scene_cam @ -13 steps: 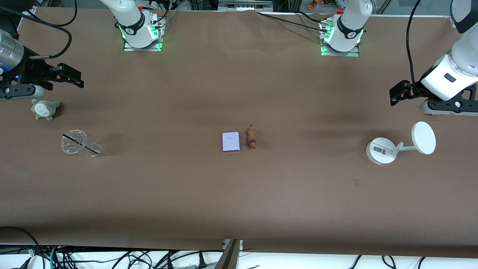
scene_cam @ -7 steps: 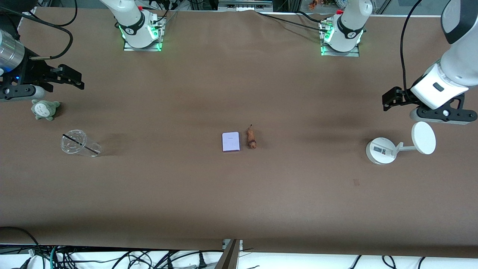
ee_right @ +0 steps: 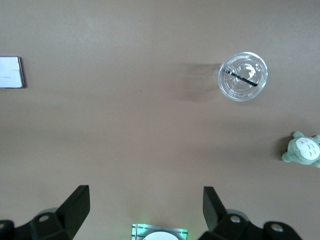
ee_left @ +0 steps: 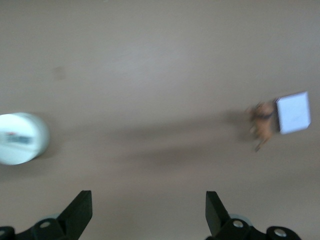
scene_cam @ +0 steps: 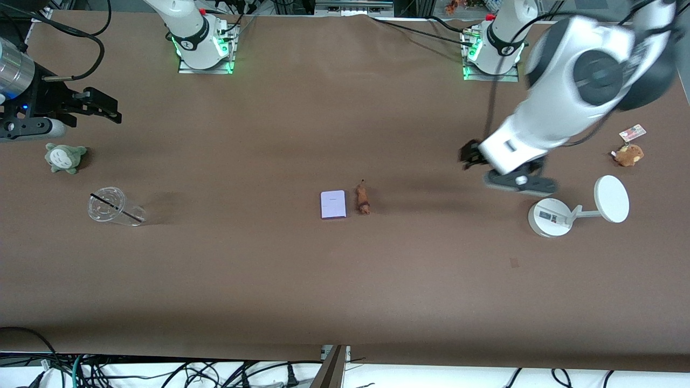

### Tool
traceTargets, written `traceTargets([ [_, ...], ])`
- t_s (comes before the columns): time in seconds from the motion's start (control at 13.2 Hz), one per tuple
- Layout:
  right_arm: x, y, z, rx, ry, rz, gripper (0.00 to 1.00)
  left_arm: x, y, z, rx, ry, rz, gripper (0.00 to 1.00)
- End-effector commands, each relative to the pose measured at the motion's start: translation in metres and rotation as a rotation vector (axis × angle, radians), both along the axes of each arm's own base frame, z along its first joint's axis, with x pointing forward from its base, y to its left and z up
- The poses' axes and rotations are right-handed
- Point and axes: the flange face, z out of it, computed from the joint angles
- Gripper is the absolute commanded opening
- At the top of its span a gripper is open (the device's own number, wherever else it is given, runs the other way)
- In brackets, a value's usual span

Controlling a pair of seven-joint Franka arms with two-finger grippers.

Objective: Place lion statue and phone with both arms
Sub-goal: 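Lower the left gripper and grasp the lion figurine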

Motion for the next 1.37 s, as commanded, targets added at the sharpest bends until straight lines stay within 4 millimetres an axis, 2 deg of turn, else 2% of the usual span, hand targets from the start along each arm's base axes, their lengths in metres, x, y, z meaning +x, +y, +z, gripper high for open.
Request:
traceTargets([
  [0.0,-0.006,-0.002,0.007,0.0,0.004,-0.02,1.0,0.009,-0.07,-0.057,-0.048,-0.028,0.078,1.0],
  [0.23,-0.004,-0.005,-0.001,0.0,0.019,-0.024,1.0,-0.005,-0.15,-0.135,-0.092,-0.072,0.164,1.0],
  [0.3,-0.003,-0.004,-0.001,0.002,0.013,-0.025,1.0,-0.01,-0.167,-0.165,-0.107,-0.083,0.177,1.0],
  [0.61,0.0,-0.004,-0.003,0.003,0.013,-0.013,1.0,-0.028,-0.196,-0.241,-0.041,-0.124,0.062,1.0],
  [0.76,0.005,-0.003,-0.009,0.005,0.024,-0.013,1.0,-0.027,-0.197,-0.257,-0.065,-0.128,0.084,1.0],
  [0.91,0.007,-0.001,-0.007,0.003,0.017,0.0,1.0,-0.031,-0.2,-0.259,-0.066,-0.118,0.146,1.0],
  [0.99,0.01,0.001,-0.007,0.004,0.02,0.004,1.0,-0.035,-0.205,-0.261,-0.065,-0.113,0.17,0.86],
  [1.06,0.013,0.004,-0.012,0.001,0.032,0.011,1.0,-0.037,-0.207,-0.269,-0.064,-0.104,0.19,0.66],
  [1.14,0.016,0.005,-0.013,0.004,0.036,0.014,1.0,-0.037,-0.207,-0.27,-0.064,-0.103,0.208,0.5],
  [1.29,0.019,0.003,-0.009,0.013,0.032,0.003,1.0,-0.037,-0.207,-0.274,-0.061,-0.099,0.212,0.36],
])
